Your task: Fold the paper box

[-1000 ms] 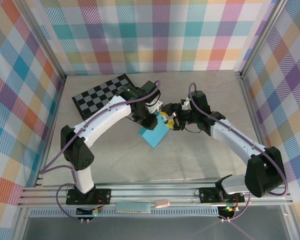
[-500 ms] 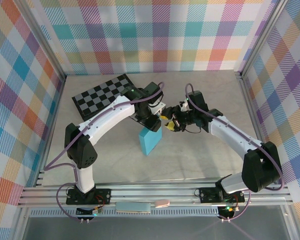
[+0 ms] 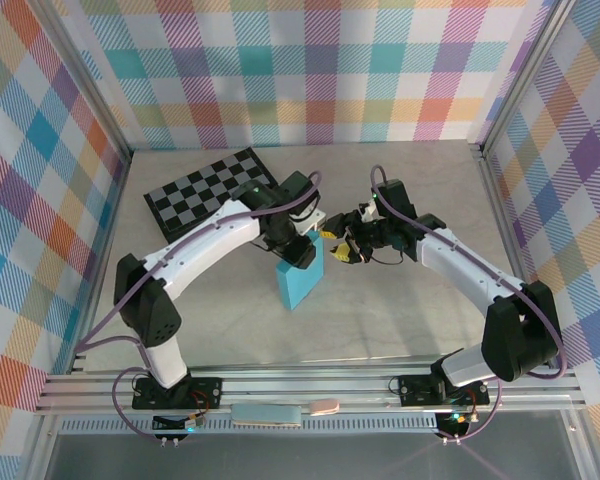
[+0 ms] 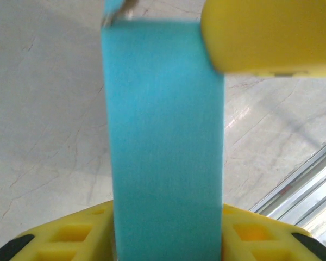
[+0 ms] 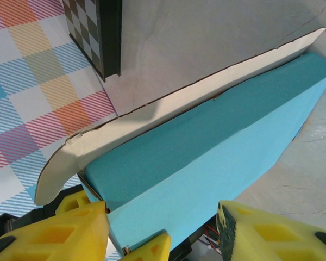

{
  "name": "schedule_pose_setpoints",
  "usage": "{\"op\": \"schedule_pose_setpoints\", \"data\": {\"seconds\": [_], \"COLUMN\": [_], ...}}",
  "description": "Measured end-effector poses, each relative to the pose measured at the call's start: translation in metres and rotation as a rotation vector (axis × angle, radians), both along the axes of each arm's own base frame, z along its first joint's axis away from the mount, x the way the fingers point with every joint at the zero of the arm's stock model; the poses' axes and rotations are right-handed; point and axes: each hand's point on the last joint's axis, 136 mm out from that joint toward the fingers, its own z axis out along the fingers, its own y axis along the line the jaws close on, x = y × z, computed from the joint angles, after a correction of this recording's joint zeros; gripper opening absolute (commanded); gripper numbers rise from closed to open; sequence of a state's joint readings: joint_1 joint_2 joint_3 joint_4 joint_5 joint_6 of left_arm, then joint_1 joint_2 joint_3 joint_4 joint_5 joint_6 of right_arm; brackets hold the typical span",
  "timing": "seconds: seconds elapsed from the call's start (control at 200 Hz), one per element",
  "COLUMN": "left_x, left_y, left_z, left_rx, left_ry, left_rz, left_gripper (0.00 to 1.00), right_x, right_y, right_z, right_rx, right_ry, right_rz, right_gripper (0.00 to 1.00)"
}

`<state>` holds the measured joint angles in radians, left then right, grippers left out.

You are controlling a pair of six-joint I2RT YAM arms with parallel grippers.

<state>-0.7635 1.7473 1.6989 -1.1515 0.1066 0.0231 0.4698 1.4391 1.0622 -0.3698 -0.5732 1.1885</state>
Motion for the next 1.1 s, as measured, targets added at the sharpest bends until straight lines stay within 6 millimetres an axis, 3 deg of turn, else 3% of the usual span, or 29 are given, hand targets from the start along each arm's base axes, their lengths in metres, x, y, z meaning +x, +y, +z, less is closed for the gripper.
{"op": "schedule_pose_setpoints", "data": {"seconds": [0.13, 0.92, 1.1], "left_x": [-0.006, -0.006, -0.006], "left_y": [0.008, 0.008, 0.007], "left_z": [0.002, 0.003, 0.003], "left_rx": [-0.006, -0.014, -0.013], "left_ry": [-0.029, -0.055, -0.057], "left_rz": [-0.003, -0.03, -0.038], "left_gripper": [0.24, 0.24, 0.24], "right_x": [-0.002, 0.006, 0.004], "right_y": [0.001, 0.005, 0.004], "right_z": [0.0, 0.006, 0.022], "right_rx": [0.006, -0.026, -0.001], "right_ry": [0.009, 0.068, 0.034], "right_rz": [0.008, -0.065, -0.087], "right_gripper": [0.54, 0.57, 0.57]}}
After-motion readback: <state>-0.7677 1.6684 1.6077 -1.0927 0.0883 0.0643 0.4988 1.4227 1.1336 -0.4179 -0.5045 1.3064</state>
